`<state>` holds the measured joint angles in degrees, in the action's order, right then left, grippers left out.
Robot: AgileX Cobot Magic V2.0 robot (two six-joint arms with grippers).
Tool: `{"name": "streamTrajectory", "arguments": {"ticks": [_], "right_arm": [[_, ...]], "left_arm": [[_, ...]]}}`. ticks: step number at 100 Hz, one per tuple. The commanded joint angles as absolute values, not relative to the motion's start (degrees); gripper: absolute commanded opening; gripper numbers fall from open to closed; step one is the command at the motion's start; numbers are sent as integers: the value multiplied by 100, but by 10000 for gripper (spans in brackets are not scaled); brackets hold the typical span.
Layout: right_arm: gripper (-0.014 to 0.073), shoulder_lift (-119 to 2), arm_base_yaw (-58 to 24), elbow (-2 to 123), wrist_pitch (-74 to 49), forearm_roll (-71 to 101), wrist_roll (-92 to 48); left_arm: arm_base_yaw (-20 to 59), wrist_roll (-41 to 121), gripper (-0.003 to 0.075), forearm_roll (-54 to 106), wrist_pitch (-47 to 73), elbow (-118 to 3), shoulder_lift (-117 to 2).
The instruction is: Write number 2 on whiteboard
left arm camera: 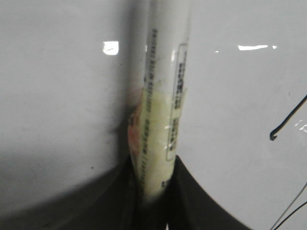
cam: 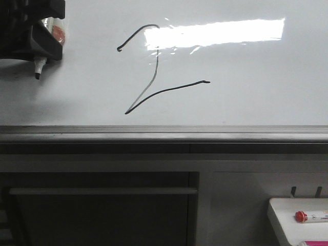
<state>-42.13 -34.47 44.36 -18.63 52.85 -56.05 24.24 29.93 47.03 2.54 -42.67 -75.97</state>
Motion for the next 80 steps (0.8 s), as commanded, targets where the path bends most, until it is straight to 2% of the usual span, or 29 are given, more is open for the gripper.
{"name": "streamTrajectory", "arguments": {"ticks": [1, 11, 18, 41, 64, 80], "right_arm": [[-68, -4224, -3428, 4598, -1536, 5428, -5624], [-68, -4224, -3428, 4598, -1536, 5428, -5624], [-68, -4224, -3428, 4598, -1536, 5428, -5624], [-68, -4224, -3428, 4598, -1536, 5554, -5624], [-68, -4224, -3428, 4598, -1536, 5568, -5624], [-68, -4224, -3428, 4598, -1536, 5568, -5624]], "left_arm": [[2415, 2988, 141, 4751, -158, -4379, -7682], [2415, 2988, 282, 4751, -188, -4379, -7682], [2415, 2988, 339, 4751, -214, -4379, -7682], [2415, 2988, 363, 4751, -225, -4379, -7682], [2415, 2988, 570, 4751, -183, -4393, -7635], [2415, 2988, 576, 4751, -166, -4393, -7411]]}}
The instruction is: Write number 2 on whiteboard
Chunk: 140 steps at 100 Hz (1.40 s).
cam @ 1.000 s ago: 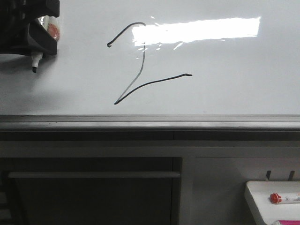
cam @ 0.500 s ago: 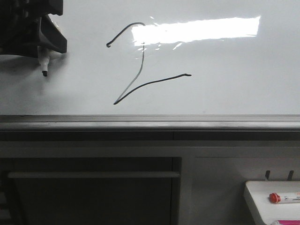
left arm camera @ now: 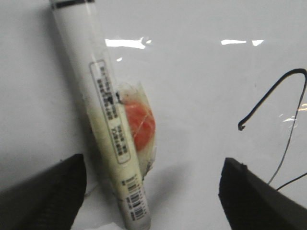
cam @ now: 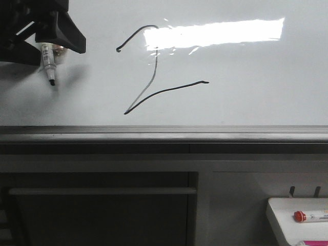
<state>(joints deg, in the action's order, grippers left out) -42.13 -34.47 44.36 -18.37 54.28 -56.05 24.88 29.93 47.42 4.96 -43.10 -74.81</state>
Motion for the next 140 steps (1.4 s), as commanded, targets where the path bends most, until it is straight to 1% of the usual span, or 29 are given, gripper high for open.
{"name": "streamTrajectory", "arguments": {"ticks": [1, 20, 31, 40, 53, 64, 69, 81, 88, 95, 116, 128, 140], "right_arm": [[-68, -4224, -3428, 4598, -1536, 5568, -5624], [-68, -4213, -3428, 4598, -1536, 5721, -5624], [-68, -4213, -3428, 4598, -1536, 5782, -5624], [-68, -4213, -3428, 4598, -1536, 5782, -5624], [-71, -4192, -3428, 4598, -1586, 5782, -5634], [-71, -4041, -3428, 4598, -1701, 5757, -5658], [-71, -3918, -3428, 4598, -1809, 5640, -5658], [-71, -3456, -3428, 4449, -2007, 5332, -5658], [-71, -3118, -3428, 4165, -1986, 5174, -5658], [-71, -2737, -3428, 3754, -1814, 5032, -5658], [-71, -1458, -3428, 2395, -1187, 5289, -5647], [-71, -845, -3428, 1895, -1016, 5326, -5647], [-71, -516, -3428, 1624, -1068, 5326, -5647]], "left_arm": [[2415, 2988, 576, 4740, -166, -4393, -7379], [2415, 2988, 573, 4346, -146, -4393, -6779], [2415, 2988, 555, 4107, 69, -4393, -6411], [2415, 2988, 528, 3787, 361, -4393, -6127], [2415, 2988, 457, 3277, 872, -4393, -5599], [2415, 2988, 364, 3159, 1394, -4393, -4978], [2415, 2957, 302, 3170, 1665, -4393, -4613], [2415, 2930, 117, 3147, 2113, -4216, -3726], [2415, 2930, 39, 3021, 2200, -3982, -3153], [2415, 2930, -22, 2889, 2248, -3690, -2585], [2415, 2930, -20, 2887, 2496, -2938, -1180], [2415, 2930, -20, 2874, 2496, -2689, -777], [2415, 2930, -20, 2913, 2496, -2634, -692]]}}
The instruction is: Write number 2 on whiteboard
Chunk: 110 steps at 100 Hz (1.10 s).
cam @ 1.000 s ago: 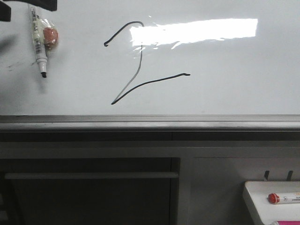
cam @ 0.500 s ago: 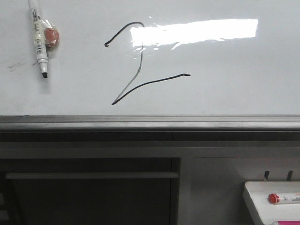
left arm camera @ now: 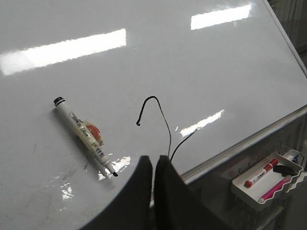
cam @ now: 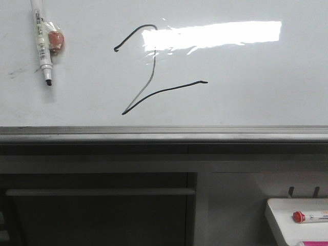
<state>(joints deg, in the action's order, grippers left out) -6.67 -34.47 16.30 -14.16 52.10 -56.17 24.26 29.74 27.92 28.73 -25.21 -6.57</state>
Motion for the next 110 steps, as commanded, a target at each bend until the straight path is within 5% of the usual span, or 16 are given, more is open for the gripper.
{"name": "streamTrajectory", "arguments": {"ticks": [1, 75, 110], "right_arm": [[-71, -505, -3428, 1617, -1068, 5326, -5647], [-71, -461, -3428, 1574, -1114, 5326, -5647], [-71, -461, -3428, 1574, -1102, 5326, -5647]], "left_arm": [[2415, 2930, -20, 2930, 2496, -2634, -692], [2415, 2930, -20, 2929, 2483, -2594, -692], [1743, 2916, -20, 2026, 2128, -2334, 201]]}}
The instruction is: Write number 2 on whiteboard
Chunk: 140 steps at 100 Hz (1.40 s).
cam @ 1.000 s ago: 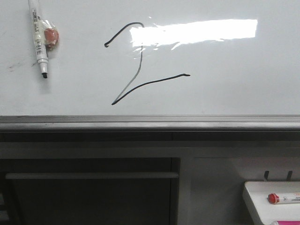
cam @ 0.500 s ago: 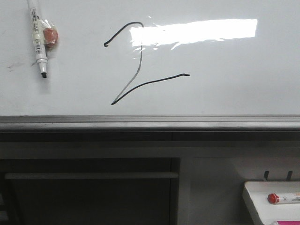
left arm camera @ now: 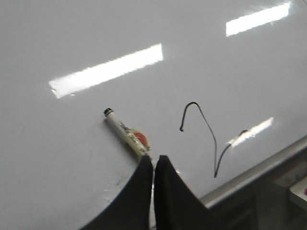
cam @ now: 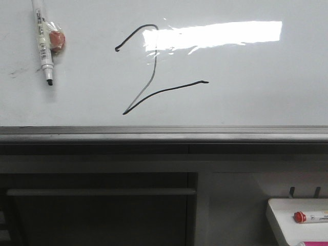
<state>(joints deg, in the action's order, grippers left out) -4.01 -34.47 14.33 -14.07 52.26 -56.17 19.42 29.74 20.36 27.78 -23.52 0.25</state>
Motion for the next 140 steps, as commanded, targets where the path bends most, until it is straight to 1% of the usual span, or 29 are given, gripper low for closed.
{"name": "streamTrajectory", "arguments": {"ticks": [1, 15, 30, 43, 64, 76, 87, 103, 140], "right_arm": [[-71, -461, -3428, 1574, -1102, 5326, -5647], [-71, -461, -3428, 1574, -1111, 5326, -5647], [-71, -461, -3428, 1574, -1111, 5326, -5647], [-71, -461, -3428, 1574, -1111, 5326, -5647], [-71, -461, -3428, 1574, -1111, 5326, -5647], [-71, -461, -3428, 1574, -1111, 5326, -5647], [-71, -461, -3428, 1574, -1101, 5326, -5647], [-71, -461, -3428, 1574, -1101, 5326, -5647], [-71, -461, -3428, 1574, -1101, 5326, -5647]], "left_arm": [[1724, 2886, -20, 2026, 2115, -2332, 191], [1336, 2012, -20, 1487, 1932, -1867, 157], [1124, 1480, -20, 1476, 859, -944, 157], [1121, 1434, -20, 1502, 356, -415, 157], [1009, 1434, -20, 1123, 482, 68, 171], [860, 1434, -20, 741, 1114, 68, 171], [655, 1434, -20, 698, 1553, 68, 171], [453, 1445, -20, 698, 1507, 68, 171], [443, 1445, -20, 698, 1507, 68, 171]]}}
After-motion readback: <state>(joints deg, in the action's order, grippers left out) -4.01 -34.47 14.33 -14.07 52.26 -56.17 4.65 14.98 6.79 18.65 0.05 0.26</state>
